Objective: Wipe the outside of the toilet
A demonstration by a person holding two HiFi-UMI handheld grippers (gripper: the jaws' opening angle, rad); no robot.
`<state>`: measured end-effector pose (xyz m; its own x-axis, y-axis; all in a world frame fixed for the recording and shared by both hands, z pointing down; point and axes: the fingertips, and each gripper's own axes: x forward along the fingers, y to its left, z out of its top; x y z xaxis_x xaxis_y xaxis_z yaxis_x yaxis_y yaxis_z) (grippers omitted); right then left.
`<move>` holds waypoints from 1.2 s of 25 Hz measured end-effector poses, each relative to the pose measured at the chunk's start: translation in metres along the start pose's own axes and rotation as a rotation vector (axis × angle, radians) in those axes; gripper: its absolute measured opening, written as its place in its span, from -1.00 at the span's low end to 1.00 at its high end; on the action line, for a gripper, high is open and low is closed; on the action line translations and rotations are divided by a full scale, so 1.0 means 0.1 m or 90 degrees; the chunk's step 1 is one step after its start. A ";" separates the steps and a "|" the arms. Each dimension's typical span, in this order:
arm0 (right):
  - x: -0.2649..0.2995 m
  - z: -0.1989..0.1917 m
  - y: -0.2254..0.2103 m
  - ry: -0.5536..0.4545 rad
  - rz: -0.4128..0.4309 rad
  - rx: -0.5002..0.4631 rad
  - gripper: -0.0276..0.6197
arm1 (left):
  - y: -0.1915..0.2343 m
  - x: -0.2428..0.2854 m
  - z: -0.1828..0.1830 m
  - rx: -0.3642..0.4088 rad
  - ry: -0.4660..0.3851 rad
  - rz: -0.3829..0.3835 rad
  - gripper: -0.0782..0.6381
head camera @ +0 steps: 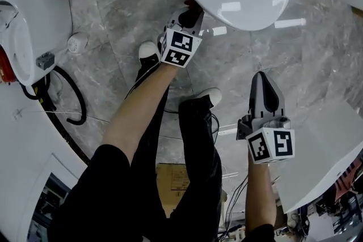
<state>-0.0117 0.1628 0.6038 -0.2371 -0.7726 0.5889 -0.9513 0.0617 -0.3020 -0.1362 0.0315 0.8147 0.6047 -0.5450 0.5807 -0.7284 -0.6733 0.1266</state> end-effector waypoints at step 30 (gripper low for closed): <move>-1.44 -0.25 -1.26 -0.045 -0.024 0.098 -0.91 | -1.95 -0.13 0.73 0.007 -0.026 -0.036 -0.62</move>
<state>0.1374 0.2822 0.5754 -0.1825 -0.8150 0.5499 -0.9167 -0.0612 -0.3948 0.0215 0.1329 0.7242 0.6583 -0.5255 0.5389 -0.6887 -0.7095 0.1495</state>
